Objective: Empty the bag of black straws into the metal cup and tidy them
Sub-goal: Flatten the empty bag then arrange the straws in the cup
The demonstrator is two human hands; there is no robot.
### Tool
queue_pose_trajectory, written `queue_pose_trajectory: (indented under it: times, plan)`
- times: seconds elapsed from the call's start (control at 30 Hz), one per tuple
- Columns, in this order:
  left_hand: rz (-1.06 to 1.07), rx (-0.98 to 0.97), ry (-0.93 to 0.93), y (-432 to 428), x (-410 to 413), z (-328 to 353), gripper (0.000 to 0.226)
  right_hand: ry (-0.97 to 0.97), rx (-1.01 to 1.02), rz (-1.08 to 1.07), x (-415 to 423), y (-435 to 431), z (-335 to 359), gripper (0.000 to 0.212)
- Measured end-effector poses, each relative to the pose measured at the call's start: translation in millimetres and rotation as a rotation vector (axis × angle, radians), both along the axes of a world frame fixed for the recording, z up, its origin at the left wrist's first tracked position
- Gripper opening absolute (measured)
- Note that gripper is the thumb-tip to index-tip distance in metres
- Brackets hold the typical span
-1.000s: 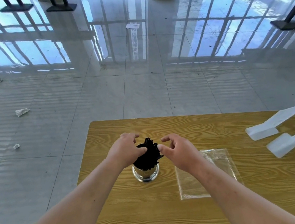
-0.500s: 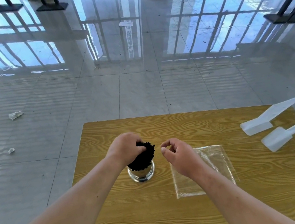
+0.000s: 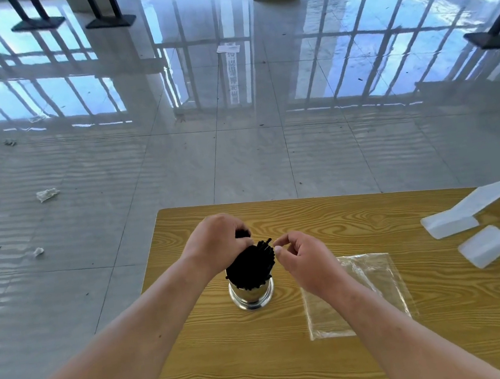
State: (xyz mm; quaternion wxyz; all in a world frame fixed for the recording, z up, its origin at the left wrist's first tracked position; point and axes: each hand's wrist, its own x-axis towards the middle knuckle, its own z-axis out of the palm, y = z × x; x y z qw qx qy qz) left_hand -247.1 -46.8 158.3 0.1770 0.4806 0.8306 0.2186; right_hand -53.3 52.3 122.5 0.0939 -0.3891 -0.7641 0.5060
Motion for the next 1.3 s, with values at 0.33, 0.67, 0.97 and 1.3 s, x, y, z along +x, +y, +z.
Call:
queue_pose_trajectory:
  times: [0.33, 0.67, 0.97, 1.3]
  plan:
    - [0.036, 0.078, -0.092, -0.6, -24.4, 55.4, 0.007, 0.053, -0.091, -0.018, -2.0, -3.9, 6.7, 0.016]
    - [0.009, 0.098, -0.072, -15.5, -16.1, 64.1, 0.005, 0.05, -0.112, -0.031, -12.4, -9.1, 9.9, 0.022]
    - [0.048, 0.245, -0.088, -25.5, -22.0, 97.0, 0.009, 0.074, -0.188, -0.029, -18.3, -6.1, 15.4, 0.039]
    - [0.193, 0.447, -0.244, -43.0, -32.4, 108.5, 0.012, 0.139, -0.219, -0.171, -10.2, 6.6, 15.5, 0.039]
